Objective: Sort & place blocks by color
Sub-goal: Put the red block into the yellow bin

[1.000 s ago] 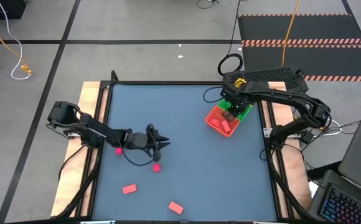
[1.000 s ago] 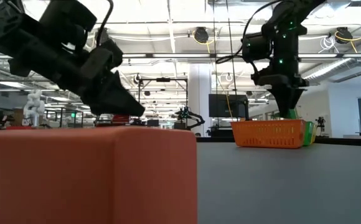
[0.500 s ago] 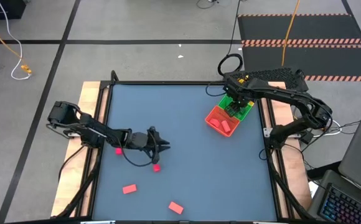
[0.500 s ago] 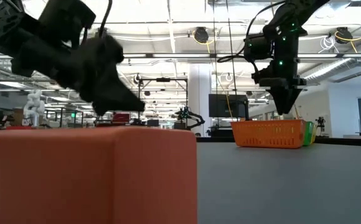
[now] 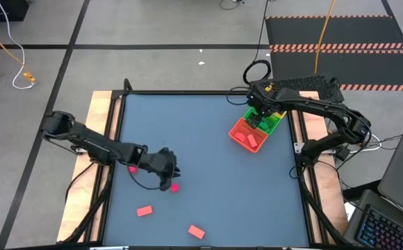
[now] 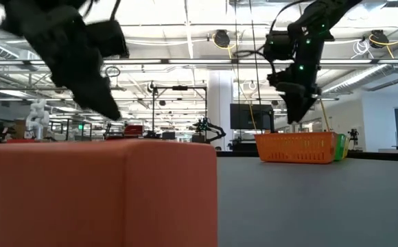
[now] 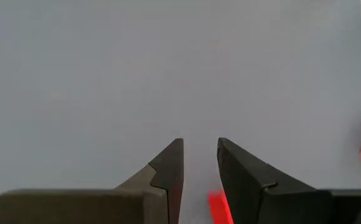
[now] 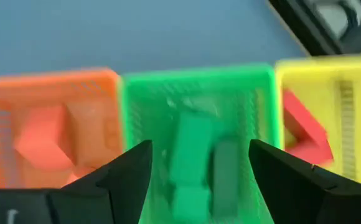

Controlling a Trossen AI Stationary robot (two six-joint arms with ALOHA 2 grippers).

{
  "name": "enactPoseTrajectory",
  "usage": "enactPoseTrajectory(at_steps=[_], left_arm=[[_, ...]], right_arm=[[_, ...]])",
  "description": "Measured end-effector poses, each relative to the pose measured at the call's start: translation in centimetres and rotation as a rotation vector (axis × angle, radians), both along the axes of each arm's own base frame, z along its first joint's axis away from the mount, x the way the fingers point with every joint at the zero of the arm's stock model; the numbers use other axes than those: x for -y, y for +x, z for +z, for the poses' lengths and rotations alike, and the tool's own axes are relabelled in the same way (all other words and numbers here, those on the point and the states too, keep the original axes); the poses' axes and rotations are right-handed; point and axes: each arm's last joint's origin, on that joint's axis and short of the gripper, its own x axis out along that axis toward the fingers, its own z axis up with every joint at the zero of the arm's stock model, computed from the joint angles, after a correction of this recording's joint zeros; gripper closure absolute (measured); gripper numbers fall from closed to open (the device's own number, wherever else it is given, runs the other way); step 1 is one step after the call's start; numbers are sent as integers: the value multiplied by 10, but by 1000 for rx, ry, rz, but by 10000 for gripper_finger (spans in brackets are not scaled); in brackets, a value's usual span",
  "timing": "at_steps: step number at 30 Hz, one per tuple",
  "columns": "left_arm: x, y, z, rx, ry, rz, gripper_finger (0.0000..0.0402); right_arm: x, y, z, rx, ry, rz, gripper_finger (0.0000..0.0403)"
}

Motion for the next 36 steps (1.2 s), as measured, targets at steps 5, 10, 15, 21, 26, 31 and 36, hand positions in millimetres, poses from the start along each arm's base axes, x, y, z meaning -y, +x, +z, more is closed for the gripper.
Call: enactPoseTrajectory(at_steps=[5,10,15,21,26,31,36], left_arm=[[27,5,53,-124,119,-73,302],[51,5,94,-90,120,-154,274],[56,5,91,-112,77,-69,196],[65,18,50,-290,25,-3,103],[71,28,18,-410,44,38,61],[73,32,-3,-482,61,62,64],[75,36,-13,-493,70,65,90]], right_arm=[[-2,14,5,81,-74,82,142],[-6,22,7,121,-113,138,142],[-13,29,8,169,-92,197,142],[-24,34,7,158,-78,246,142],[-31,37,7,154,-73,274,142],[-35,39,7,152,-67,283,142],[-36,38,7,150,-63,278,142]])
